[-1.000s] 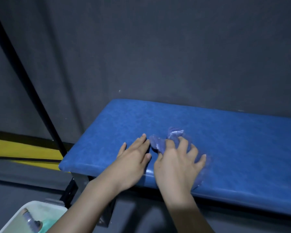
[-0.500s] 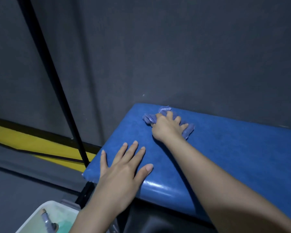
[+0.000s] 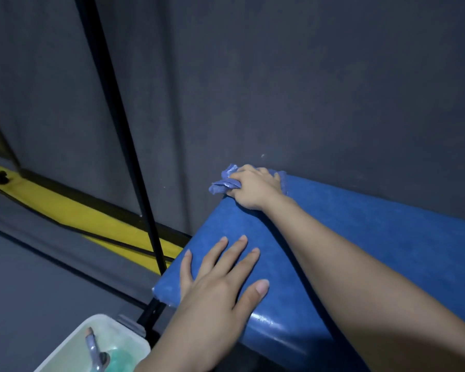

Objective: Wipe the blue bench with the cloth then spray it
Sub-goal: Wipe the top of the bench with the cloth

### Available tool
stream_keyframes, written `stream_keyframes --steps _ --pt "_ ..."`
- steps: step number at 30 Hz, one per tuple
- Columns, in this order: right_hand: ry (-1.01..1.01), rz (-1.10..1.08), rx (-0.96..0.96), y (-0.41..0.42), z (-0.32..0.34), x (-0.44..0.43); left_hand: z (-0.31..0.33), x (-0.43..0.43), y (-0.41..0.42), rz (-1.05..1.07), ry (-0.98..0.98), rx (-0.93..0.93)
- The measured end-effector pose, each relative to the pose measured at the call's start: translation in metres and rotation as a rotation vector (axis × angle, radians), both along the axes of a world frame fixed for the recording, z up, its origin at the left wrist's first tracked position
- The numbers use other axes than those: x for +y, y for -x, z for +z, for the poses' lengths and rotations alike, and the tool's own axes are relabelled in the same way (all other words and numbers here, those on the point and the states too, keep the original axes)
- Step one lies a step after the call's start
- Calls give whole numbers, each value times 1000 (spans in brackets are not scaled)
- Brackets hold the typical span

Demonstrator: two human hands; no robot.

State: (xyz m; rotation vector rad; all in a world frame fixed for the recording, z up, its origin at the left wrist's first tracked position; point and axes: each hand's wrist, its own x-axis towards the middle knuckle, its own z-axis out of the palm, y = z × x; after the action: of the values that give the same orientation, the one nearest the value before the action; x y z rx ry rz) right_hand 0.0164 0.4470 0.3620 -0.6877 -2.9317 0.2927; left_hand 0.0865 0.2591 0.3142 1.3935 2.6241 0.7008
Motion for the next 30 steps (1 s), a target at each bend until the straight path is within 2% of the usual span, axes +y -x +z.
stream_keyframes --steps 2,4,5,8,11,14,17,20,22,26,30 --pt "-8 46 -1 -3 -4 -11 -4 -4 1 -16 -127 -35" --pt "-7 77 9 -10 -6 -24 -5 -12 -1 7 -373 -117" --pt "-1 87 16 -15 -7 -31 -7 -17 -3 38 -477 -94" --pt "5 97 29 -33 -9 -53 -17 -26 -12 212 -639 62" --pt "-5 104 57 -51 -10 -74 -20 -34 -14 458 -790 1" --pt "7 123 39 -65 -9 -96 -16 -39 -9 625 -814 -167" --pt "14 160 21 -79 -9 -120 -9 -36 1 695 -802 -449" --pt "-2 213 11 -89 -11 -143 -4 -34 8 732 -933 -817" --pt "-24 251 11 -95 -10 -155 -3 -39 9 737 -1015 -964" --pt "-136 341 13 -111 -18 -171 -1 -50 7 695 -1106 -1169" --pt "-317 323 68 -128 -30 -181 -4 -59 2 604 -953 -1206"
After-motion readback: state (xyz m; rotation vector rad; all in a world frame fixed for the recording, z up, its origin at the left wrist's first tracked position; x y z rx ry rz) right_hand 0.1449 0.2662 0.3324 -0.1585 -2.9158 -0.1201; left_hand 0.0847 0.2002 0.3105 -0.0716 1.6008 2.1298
